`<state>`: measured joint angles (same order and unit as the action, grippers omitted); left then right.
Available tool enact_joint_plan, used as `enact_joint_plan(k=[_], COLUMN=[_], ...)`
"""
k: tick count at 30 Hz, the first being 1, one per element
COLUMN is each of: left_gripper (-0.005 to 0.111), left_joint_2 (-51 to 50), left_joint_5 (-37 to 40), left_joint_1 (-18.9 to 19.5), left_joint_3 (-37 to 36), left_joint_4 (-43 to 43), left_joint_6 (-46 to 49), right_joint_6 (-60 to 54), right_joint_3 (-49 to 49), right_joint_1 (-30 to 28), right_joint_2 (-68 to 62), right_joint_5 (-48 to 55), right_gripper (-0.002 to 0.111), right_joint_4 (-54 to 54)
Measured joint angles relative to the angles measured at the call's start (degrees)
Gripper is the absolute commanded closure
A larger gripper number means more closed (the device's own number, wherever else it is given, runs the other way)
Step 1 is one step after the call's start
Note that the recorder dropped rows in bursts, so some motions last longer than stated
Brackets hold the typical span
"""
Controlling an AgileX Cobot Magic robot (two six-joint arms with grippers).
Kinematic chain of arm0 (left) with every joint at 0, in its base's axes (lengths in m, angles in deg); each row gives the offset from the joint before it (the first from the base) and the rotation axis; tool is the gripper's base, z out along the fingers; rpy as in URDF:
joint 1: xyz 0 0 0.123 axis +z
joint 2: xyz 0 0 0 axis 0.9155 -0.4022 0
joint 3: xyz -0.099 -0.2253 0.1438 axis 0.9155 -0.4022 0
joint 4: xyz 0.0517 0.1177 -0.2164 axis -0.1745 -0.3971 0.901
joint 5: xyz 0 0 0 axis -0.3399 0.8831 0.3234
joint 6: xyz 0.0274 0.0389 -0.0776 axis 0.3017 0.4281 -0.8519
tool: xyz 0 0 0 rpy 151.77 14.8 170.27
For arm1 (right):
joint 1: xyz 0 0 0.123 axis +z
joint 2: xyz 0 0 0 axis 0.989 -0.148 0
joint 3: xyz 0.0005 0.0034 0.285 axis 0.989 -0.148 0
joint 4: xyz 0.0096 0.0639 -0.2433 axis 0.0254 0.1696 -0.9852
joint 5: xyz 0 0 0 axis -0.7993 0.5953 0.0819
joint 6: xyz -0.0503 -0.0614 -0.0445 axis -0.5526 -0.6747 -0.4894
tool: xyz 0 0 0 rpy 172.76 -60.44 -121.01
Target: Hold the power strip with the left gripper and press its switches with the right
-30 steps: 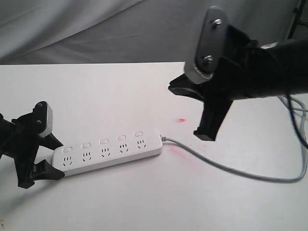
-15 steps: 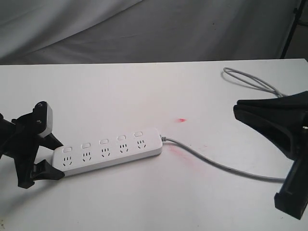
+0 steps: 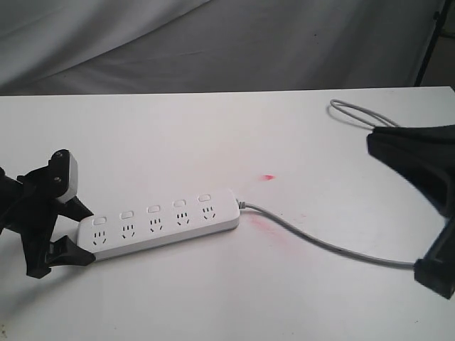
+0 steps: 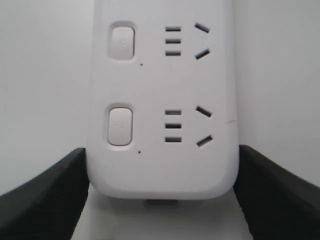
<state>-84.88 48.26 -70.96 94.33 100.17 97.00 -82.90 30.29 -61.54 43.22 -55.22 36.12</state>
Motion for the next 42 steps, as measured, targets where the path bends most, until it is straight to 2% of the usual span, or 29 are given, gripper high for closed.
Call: enact_joint_plan(k=[6, 13, 24, 26, 28, 32, 35, 38, 42], left_gripper=[0.04, 0.04, 0.04, 0.04, 0.04, 0.04, 0.04, 0.04, 0.04], left_joint_2=[0.0, 0.0, 0.0, 0.0, 0.0, 0.0, 0.0, 0.0, 0.0], left_joint_5=[0.0, 0.0, 0.0, 0.0, 0.0, 0.0, 0.0, 0.0, 0.0], left_joint_1=[0.0, 0.0, 0.0, 0.0, 0.0, 0.0, 0.0, 0.0, 0.0], left_joint_3=[0.0, 0.0, 0.0, 0.0, 0.0, 0.0, 0.0, 0.0, 0.0], left_joint_4=[0.0, 0.0, 0.0, 0.0, 0.0, 0.0, 0.0, 0.0, 0.0], left_joint_6=[0.0, 0.0, 0.0, 0.0, 0.0, 0.0, 0.0, 0.0, 0.0], right_joint_6=[0.0, 0.0, 2.66, 9.45, 22.27, 55.94, 73.8, 81.0, 83.62], right_joint_3=[-4.41, -11.31, -15.86, -15.86, -15.86, -15.86, -16.14, -17.98, -22.03], right_joint_1=[-0.28, -7.77, -9.36, -9.36, -9.36, -9.36, -9.36, -9.36, -9.36], right_joint_2=[12.89, 27.67, 30.31, 30.31, 30.31, 30.31, 30.31, 31.47, 34.72], right_joint_5=[-6.53, -7.58, -9.04, -9.56, -10.16, -9.92, -8.39, -7.66, -7.17], right_gripper=[0.108, 0.108, 0.108, 0.108, 0.108, 0.108, 0.108, 0.108, 0.108], right_joint_4=[0.0, 0.0, 3.19, -2.55, -14.43, -42.55, -58.77, -64.65, -66.91])
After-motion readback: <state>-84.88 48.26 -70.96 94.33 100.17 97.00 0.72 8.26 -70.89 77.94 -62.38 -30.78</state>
